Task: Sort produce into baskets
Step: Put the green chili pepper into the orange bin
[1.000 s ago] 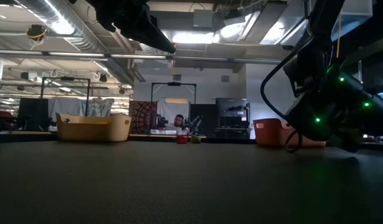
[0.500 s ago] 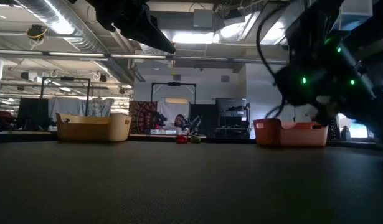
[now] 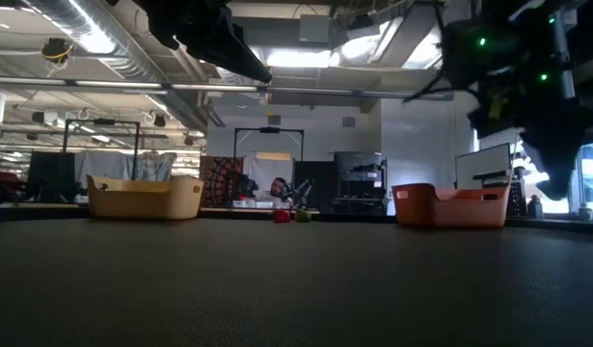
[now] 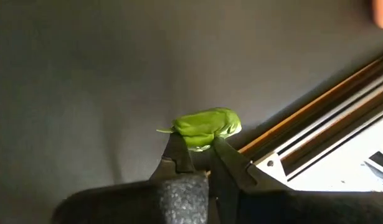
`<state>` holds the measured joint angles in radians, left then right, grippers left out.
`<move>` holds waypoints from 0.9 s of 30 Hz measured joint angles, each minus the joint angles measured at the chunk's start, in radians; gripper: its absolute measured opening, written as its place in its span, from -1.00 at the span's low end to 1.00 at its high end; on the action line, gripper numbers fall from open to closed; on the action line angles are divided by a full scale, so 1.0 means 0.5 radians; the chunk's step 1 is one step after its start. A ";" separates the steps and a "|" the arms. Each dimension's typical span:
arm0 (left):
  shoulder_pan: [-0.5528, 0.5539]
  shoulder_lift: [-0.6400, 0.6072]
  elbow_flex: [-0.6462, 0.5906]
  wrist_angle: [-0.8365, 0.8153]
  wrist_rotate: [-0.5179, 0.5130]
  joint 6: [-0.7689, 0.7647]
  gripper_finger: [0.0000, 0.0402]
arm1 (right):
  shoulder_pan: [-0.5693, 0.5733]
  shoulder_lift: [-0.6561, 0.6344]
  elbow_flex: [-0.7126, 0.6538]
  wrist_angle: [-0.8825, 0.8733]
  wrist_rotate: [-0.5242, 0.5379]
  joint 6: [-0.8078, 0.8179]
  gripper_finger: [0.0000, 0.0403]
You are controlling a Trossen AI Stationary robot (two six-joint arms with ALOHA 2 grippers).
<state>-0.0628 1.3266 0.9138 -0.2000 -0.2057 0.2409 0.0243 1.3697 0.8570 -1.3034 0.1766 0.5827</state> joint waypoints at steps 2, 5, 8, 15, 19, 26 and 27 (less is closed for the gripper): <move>0.000 0.000 0.000 0.001 0.000 0.001 -0.14 | -0.009 -0.079 0.000 0.007 0.038 0.034 -0.99; 0.000 0.000 0.000 0.001 0.001 0.002 -0.14 | -0.056 -0.185 0.000 0.018 0.083 0.042 -0.99; 0.000 0.000 0.000 0.001 0.000 0.002 -0.14 | -0.140 -0.282 0.000 0.042 0.201 0.044 -0.99; 0.000 0.000 0.000 0.001 0.000 -0.008 -0.14 | -0.491 -0.397 0.000 0.175 0.240 -0.091 -0.99; 0.000 0.000 0.000 0.001 0.000 -0.009 -0.14 | -0.708 -0.398 0.000 0.318 0.254 -0.240 -0.99; 0.000 0.000 0.000 0.001 0.000 -0.011 -0.14 | -1.066 -0.397 0.000 0.670 0.254 -0.473 -0.99; 0.000 0.000 0.000 0.001 0.000 -0.011 -0.14 | -1.114 -0.397 0.000 0.714 0.254 -0.496 -0.99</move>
<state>-0.0628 1.3266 0.9138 -0.1993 -0.2058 0.2353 -0.5328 1.1713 0.8570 -0.9466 0.3038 0.3347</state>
